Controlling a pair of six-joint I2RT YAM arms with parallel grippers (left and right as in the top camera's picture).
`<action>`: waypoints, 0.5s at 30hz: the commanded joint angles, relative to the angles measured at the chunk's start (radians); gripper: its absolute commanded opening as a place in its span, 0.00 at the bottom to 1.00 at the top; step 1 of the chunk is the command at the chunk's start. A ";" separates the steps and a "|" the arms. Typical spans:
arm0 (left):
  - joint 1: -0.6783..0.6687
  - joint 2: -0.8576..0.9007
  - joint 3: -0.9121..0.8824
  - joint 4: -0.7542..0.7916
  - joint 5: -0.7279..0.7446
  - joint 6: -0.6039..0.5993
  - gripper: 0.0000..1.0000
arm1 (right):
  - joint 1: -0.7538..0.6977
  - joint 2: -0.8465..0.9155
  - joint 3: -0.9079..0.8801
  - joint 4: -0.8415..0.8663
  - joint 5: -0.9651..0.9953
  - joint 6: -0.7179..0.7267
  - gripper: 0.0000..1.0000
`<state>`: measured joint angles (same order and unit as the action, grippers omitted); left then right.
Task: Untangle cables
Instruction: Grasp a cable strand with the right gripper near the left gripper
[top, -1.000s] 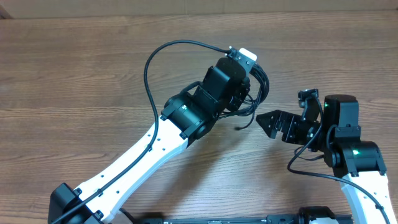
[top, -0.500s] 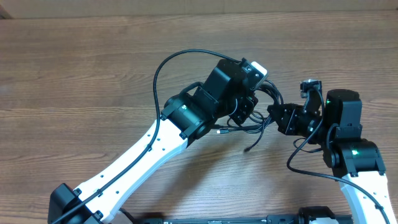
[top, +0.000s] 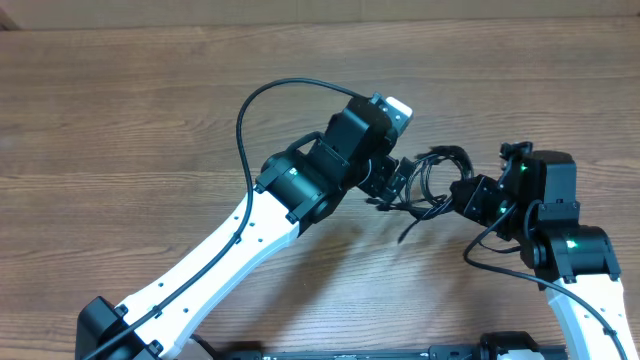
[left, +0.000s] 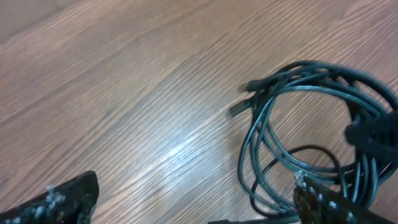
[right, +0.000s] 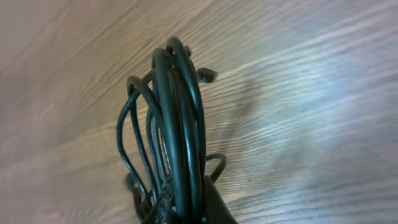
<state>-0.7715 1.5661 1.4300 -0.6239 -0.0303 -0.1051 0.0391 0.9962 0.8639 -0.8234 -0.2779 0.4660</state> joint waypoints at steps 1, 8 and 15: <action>-0.002 -0.027 0.026 -0.050 0.039 0.003 1.00 | -0.001 -0.005 0.018 0.001 0.047 0.144 0.04; -0.003 -0.027 0.026 -0.106 0.419 0.326 1.00 | -0.001 -0.005 0.018 0.000 -0.017 0.192 0.04; -0.003 -0.026 0.026 -0.155 0.449 0.375 0.98 | -0.001 -0.005 0.018 0.025 -0.159 0.187 0.04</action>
<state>-0.7727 1.5650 1.4330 -0.7784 0.3710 0.2207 0.0391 0.9962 0.8639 -0.8204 -0.3553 0.6502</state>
